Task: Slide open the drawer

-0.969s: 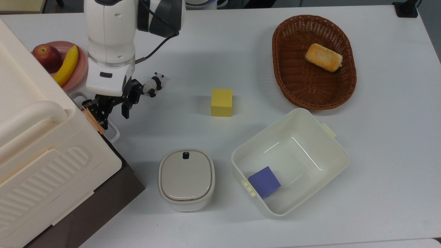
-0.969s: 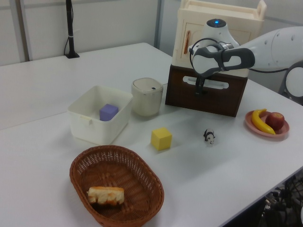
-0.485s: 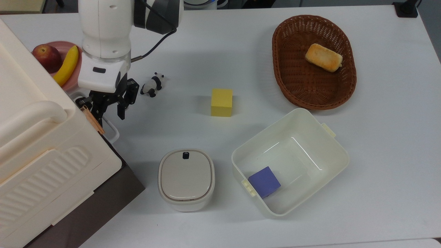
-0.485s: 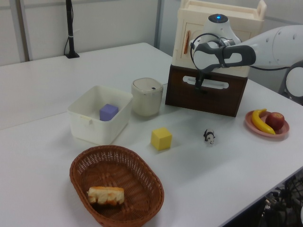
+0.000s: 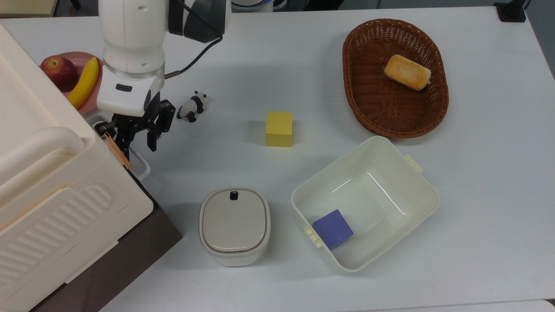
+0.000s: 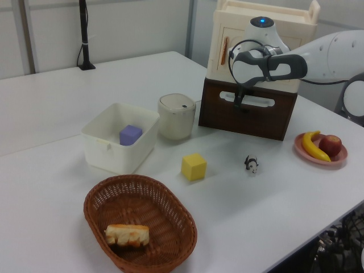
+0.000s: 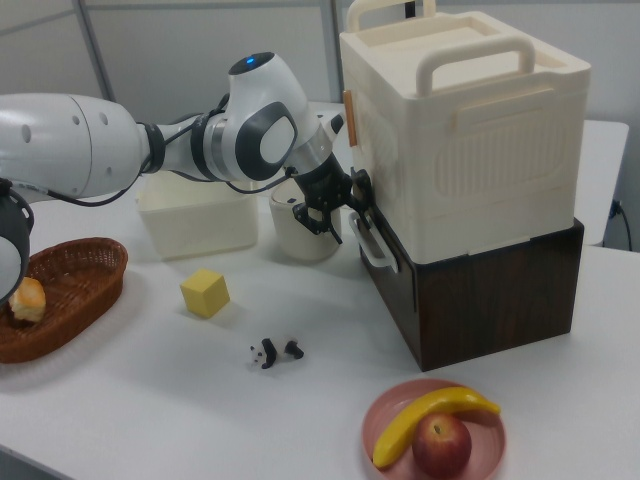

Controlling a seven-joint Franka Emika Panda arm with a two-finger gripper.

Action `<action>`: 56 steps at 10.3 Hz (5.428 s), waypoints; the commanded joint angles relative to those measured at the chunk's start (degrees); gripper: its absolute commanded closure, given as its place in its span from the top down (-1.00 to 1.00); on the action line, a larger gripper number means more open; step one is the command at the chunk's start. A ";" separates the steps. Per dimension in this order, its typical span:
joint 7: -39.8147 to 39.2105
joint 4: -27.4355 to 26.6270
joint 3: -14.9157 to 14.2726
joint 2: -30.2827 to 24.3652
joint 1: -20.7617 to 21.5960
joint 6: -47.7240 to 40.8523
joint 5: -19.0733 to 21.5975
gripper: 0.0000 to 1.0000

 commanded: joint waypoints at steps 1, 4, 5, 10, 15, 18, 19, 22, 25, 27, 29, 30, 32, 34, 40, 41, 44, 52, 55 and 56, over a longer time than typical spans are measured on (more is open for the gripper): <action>1.27 0.05 0.78 0.04 -0.38 0.77 0.12 0.07; 2.23 -0.03 1.31 0.04 -0.38 0.77 0.04 0.05; 2.23 -0.03 1.31 0.04 -0.38 0.77 0.04 -0.08; 2.23 -0.12 1.31 0.04 -0.38 0.77 -0.05 -0.49; 2.23 -0.03 1.31 0.04 -0.38 0.77 -0.05 -0.62; 2.15 -0.03 1.31 0.04 -0.38 0.77 -0.14 -0.90; 2.15 -0.03 1.31 0.04 -0.38 0.77 -0.14 -0.92; 2.15 -0.21 1.31 -0.05 -0.38 0.68 -0.14 -0.92; 2.15 -0.39 1.39 -0.57 -0.38 0.59 -0.05 -0.92; 2.15 -1.09 1.66 -1.10 -0.38 0.50 -0.05 -0.92; 2.15 -2.05 1.75 -2.15 -0.38 0.33 -0.05 -0.92; 2.15 -2.49 1.75 -2.68 -0.38 0.24 -0.05 -0.92; 2.23 -4.07 2.18 -3.82 -0.11 0.15 0.03 -0.92; 2.23 -4.95 2.45 -4.70 -0.11 0.06 0.04 -0.92; 2.23 -6.36 3.42 -7.25 0.50 -6.25 0.21 -0.92; 2.93 -6.45 3.68 -7.86 0.68 -8.01 0.21 -0.92; 6.09 -6.54 3.94 -8.83 2.51 -11.00 0.21 -0.92; 9.53 -9.17 3.86 -11.12 5.95 -15.58 0.30 -0.92; 9.62 -9.61 3.94 -11.30 6.74 -16.10 0.30 -0.92; 9.53 -9.61 3.94 -11.21 6.74 -16.37 0.30 -0.92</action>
